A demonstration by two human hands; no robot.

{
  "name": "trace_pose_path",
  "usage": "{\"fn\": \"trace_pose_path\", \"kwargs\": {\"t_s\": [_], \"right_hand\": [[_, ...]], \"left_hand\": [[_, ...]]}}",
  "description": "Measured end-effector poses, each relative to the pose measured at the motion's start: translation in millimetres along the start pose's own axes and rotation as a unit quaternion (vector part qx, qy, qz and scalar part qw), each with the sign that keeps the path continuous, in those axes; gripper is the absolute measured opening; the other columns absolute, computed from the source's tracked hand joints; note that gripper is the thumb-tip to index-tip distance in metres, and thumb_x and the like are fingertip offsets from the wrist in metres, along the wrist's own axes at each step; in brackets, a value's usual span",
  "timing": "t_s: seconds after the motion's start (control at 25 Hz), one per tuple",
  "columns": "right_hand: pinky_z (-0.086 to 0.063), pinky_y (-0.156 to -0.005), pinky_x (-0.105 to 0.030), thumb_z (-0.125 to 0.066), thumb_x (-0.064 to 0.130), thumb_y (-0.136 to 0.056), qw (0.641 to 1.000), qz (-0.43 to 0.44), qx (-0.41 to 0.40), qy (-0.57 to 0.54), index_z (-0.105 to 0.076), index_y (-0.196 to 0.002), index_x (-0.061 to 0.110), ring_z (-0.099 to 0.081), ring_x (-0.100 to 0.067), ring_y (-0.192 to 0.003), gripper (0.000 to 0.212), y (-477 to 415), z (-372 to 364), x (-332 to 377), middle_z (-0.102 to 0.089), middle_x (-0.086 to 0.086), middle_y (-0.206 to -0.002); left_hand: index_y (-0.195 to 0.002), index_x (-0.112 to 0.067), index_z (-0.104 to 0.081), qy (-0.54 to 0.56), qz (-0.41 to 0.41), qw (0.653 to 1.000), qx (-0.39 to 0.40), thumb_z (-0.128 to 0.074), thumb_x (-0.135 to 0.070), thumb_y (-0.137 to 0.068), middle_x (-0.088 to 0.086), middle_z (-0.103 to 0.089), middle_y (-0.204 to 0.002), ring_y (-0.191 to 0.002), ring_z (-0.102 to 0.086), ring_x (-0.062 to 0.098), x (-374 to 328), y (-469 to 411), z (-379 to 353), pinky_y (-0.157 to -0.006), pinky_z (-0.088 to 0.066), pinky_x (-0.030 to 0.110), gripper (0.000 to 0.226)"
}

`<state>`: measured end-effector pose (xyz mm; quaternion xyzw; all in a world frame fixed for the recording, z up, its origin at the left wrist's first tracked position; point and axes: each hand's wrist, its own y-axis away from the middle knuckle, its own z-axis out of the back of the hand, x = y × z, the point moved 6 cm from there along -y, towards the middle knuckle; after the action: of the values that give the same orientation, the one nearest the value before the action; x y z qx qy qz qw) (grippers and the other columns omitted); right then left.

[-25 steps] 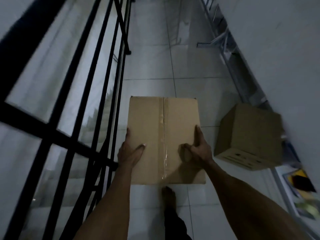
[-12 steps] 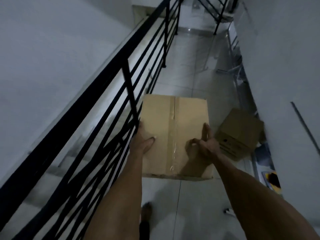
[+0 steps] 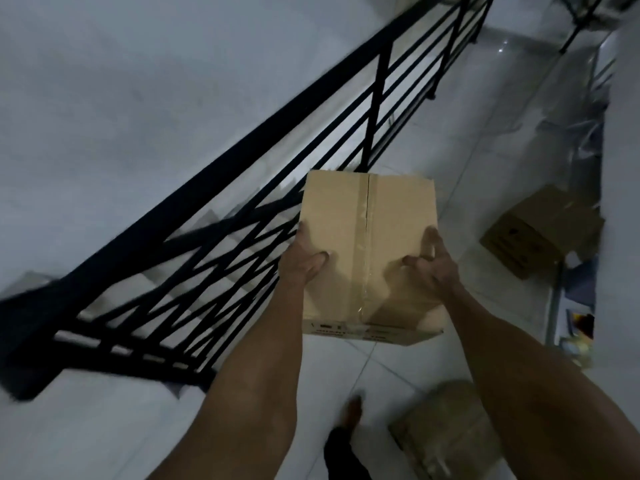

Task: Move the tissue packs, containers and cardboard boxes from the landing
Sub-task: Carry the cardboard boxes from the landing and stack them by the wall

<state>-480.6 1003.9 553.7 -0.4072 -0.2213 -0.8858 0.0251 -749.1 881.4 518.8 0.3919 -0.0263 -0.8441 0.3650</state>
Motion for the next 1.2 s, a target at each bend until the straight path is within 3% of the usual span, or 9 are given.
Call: {"fn": "trace_pose_path", "kwargs": {"t_s": [0.16,0.36,0.56,0.76,0.96,1.2], "right_hand": [[-0.028,-0.112,-0.039,-0.075,0.031,-0.083,0.996,0.044,0.046,0.056,-0.019,-0.156,0.031,-0.037,-0.036,-0.137,0.092,132.7,-69.2,4.7,-0.039,-0.01,-0.152],[-0.031,-0.112,-0.044,-0.076,0.039,-0.08,0.98,0.079,0.127,0.134,-0.016,-0.155,0.037,-0.038,-0.038,-0.136,0.096,265.2,-164.1,11.5,-0.033,-0.008,-0.156],[-0.032,-0.112,-0.043,-0.077,0.037,-0.08,0.95,0.162,0.193,0.181,-0.014,-0.156,0.036,-0.037,-0.037,-0.137,0.099,384.8,-266.5,27.7,-0.033,-0.008,-0.157],[-0.034,-0.107,-0.036,-0.074,0.038,-0.08,0.924,0.218,0.249,0.19,-0.011,-0.156,0.037,-0.04,-0.035,-0.134,0.098,512.5,-356.2,26.9,-0.036,-0.008,-0.154],[-0.035,-0.1,-0.031,-0.072,0.039,-0.077,0.869,0.29,0.329,0.23,-0.014,-0.155,0.037,-0.044,-0.031,-0.132,0.097,654.2,-515.3,53.9,-0.04,-0.004,-0.153],[-0.032,-0.111,-0.042,-0.072,0.044,-0.079,0.798,0.319,0.429,0.278,-0.009,-0.155,0.04,-0.04,-0.034,-0.136,0.099,830.7,-770.0,48.1,-0.033,-0.003,-0.157]], "left_hand": [[-0.156,-0.028,0.002,0.031,0.059,0.997,-0.047,-0.063,-0.046,-0.086,0.012,-0.043,-0.149,-0.128,-0.049,0.033,116.4,138.0,39.6,-0.103,-0.04,0.042,0.098],[-0.155,-0.035,0.002,0.074,0.153,0.981,-0.092,-0.061,-0.051,-0.086,0.015,-0.051,-0.138,-0.119,-0.055,0.035,256.9,287.4,78.8,-0.094,-0.045,0.041,0.095],[-0.154,-0.038,-0.002,0.126,0.203,0.95,-0.201,-0.061,-0.055,-0.084,0.013,-0.057,-0.131,-0.114,-0.059,0.033,381.7,423.5,119.7,-0.097,-0.048,0.042,0.093],[-0.153,-0.037,0.002,0.162,0.251,0.918,-0.262,-0.059,-0.059,-0.083,0.013,-0.055,-0.132,-0.116,-0.058,0.034,484.4,558.3,156.1,-0.1,-0.046,0.045,0.095],[-0.156,-0.033,0.001,0.233,0.327,0.859,-0.317,-0.061,-0.056,-0.087,0.013,-0.048,-0.143,-0.124,-0.053,0.035,634.3,689.8,208.8,-0.103,-0.042,0.044,0.096],[-0.156,-0.034,-0.005,0.237,0.418,0.799,-0.362,-0.066,-0.054,-0.083,0.014,-0.051,-0.14,-0.124,-0.053,0.035,872.6,824.1,284.9,-0.102,-0.042,0.043,0.098]]}}
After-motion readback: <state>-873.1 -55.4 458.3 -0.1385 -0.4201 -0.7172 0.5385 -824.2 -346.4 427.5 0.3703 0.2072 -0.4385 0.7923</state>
